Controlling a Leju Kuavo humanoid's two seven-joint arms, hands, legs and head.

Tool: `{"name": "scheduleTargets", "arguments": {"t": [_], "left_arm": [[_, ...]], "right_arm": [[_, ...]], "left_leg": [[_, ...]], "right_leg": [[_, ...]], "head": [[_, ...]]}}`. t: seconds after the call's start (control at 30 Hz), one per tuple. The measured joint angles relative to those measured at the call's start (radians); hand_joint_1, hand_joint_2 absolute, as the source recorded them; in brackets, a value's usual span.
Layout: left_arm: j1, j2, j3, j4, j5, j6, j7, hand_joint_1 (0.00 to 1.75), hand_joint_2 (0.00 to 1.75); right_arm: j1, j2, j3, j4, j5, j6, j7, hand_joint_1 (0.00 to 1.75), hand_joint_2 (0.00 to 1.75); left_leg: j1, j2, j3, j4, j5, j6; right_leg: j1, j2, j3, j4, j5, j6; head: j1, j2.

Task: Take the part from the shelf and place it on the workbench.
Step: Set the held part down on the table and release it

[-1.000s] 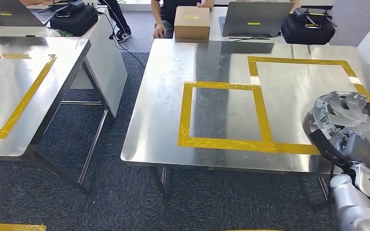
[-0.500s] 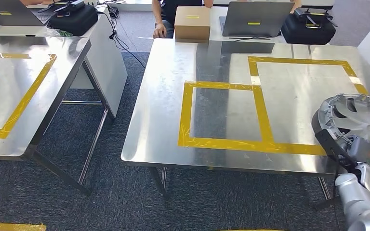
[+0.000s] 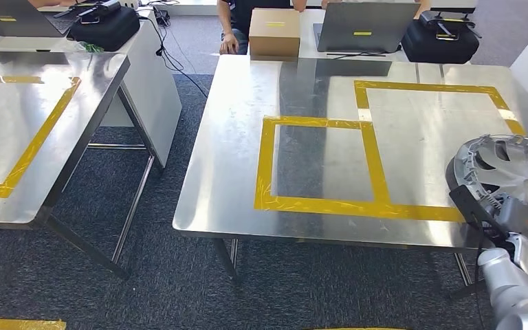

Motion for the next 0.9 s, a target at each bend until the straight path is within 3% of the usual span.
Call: {"name": "scheduleTargets", "arguments": {"t": [0.27, 0.37, 0.43, 0.5, 0.57, 0.7, 0.9], "left_arm": [[0.0, 0.0, 0.0, 0.0, 0.0, 0.0, 0.0, 0.0, 1.75], [0.001, 0.0, 0.0, 0.0, 0.002, 0.01, 0.004, 0.0, 1.75], [0.0, 0.0, 0.001, 0.0, 0.004, 0.02, 0.008, 0.0, 1.75], [-0.012, 0.0, 0.0, 0.0, 0.004, 0.022, 0.008, 0.0, 1.75], [-0.027, -0.002, 0.0, 0.001, 0.002, 0.022, 0.009, 0.0, 1.75], [-0.016, -0.002, 0.0, 0.001, -0.002, 0.02, 0.014, 0.0, 1.75], [-0.011, 0.001, 0.0, 0.001, -0.005, 0.017, 0.014, 0.0, 1.75]], "right_arm": [[0.0, 0.0, 0.0, 0.001, -0.001, -0.002, -0.003, 1.75, 1.75], [-0.002, 0.044, 0.031, -0.024, 0.01, -0.079, -0.104, 1.75, 1.75], [-0.01, 0.132, 0.123, -0.07, 0.066, -0.126, -0.204, 1.75, 1.75], [-0.004, 0.215, 0.286, -0.118, 0.094, -0.104, -0.23, 1.75, 1.75], [0.02, 0.259, 0.463, -0.17, 0.059, -0.064, -0.248, 1.75, 1.75], [0.055, 0.289, 0.682, -0.254, -0.025, -0.008, -0.3, 1.75, 1.75], [0.066, 0.313, 0.857, -0.31, -0.035, 0.014, -0.292, 1.75, 1.75]], "left_leg": [[0.0, 0.0, -0.001, 0.0, 0.0, 0.0], [0.001, 0.0, -0.006, -0.001, 0.0, -0.002], [0.004, 0.015, -0.004, -0.001, -0.002, -0.007], [0.007, 0.03, 0.001, -0.001, -0.005, -0.009], [0.007, 0.023, 0.003, -0.001, -0.001, -0.009], [0.008, -0.005, -0.003, -0.001, 0.007, -0.012], [0.009, -0.005, -0.004, -0.001, 0.006, -0.013]], "right_leg": [[0.0, 0.0, 0.0, 0.0, 0.0, 0.0], [0.001, 0.001, 0.001, 0.002, 0.001, -0.001], [0.003, 0.018, -0.003, 0.002, 0.004, -0.006], [0.004, 0.032, -0.005, 0.001, 0.006, -0.008], [0.004, 0.024, -0.005, 0.002, 0.005, -0.008], [0.005, -0.004, -0.006, 0.003, 0.003, -0.01], [0.005, -0.003, -0.007, 0.003, 0.002, -0.011]], "head": [[0.0, 0.0], [0.002, 0.0], [0.005, 0.0], [0.004, 0.0], [0.002, 0.0], [0.002, 0.0], [0.001, 0.0]]}}
